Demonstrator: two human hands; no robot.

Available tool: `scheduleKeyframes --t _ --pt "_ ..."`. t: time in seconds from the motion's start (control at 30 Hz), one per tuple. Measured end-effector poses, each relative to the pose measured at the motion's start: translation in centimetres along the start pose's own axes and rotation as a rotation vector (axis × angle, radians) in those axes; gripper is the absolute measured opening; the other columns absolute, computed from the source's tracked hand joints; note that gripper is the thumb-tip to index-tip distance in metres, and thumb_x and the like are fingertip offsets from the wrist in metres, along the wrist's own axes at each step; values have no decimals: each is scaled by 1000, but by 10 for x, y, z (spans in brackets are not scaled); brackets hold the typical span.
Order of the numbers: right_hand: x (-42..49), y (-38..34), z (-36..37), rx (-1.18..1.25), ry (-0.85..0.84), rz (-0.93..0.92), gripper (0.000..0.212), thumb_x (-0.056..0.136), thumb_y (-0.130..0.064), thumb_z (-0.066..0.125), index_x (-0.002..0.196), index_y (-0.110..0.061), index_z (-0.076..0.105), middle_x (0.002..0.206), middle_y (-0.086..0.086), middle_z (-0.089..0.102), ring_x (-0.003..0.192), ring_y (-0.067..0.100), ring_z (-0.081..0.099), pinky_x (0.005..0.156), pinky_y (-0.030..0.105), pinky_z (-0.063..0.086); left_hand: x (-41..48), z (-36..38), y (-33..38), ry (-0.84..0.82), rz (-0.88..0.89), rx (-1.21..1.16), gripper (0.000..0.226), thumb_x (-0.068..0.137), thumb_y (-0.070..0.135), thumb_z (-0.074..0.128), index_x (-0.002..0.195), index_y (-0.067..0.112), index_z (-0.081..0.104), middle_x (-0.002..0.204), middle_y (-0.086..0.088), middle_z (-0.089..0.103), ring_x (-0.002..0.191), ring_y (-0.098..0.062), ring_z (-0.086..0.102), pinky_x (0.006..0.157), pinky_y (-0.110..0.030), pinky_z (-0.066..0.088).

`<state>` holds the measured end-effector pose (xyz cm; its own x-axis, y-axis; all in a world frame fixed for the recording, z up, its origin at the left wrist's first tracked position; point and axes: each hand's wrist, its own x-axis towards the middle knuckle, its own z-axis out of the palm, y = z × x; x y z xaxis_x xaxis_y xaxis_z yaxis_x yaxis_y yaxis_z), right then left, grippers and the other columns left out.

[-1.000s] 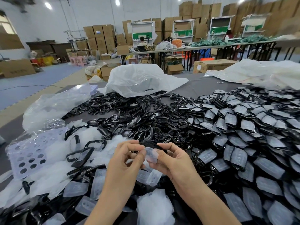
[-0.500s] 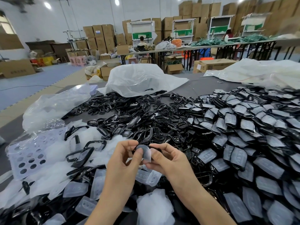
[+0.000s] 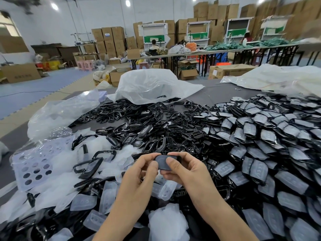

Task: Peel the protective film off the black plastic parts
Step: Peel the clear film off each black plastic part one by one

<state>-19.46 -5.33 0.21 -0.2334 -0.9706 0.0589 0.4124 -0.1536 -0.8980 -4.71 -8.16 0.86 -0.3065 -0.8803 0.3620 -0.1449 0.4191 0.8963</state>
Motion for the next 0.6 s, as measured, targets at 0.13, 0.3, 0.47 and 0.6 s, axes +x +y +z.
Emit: scheduleKeyframes --t 0.13,0.3,0.47,0.6 --pt "-1 2 0 -64 -30 -4 17 88 -15 71 102 -7 69 91 14 77 76 23 76 67 22 59 1 -1 -5 15 4 71 28 95 19 60 101 47 63 84 12 70 68 -7 60 63 -14 47" --pt "-4 2 0 -140 -102 8 11 98 -11 60 106 -6 66 98 16 77 88 30 76 74 30 62 3 2 -7 -13 -69 -16 31 90 17 69 95 47 65 83 2 70 71 -25 63 63 -29 52" --pt "-4 2 0 -130 -60 -17 10 95 -12 64 103 -7 66 91 12 77 78 26 76 68 24 60 3 -2 -6 -24 -69 -50 25 93 20 64 97 44 66 86 3 71 77 -22 66 71 -31 56" --pt "-2 3 0 -126 -32 -26 14 92 -14 68 102 -5 65 87 11 77 76 28 76 66 23 59 1 -4 -7 2 -51 15 29 99 17 54 97 43 67 82 7 72 76 -22 65 70 -30 53"
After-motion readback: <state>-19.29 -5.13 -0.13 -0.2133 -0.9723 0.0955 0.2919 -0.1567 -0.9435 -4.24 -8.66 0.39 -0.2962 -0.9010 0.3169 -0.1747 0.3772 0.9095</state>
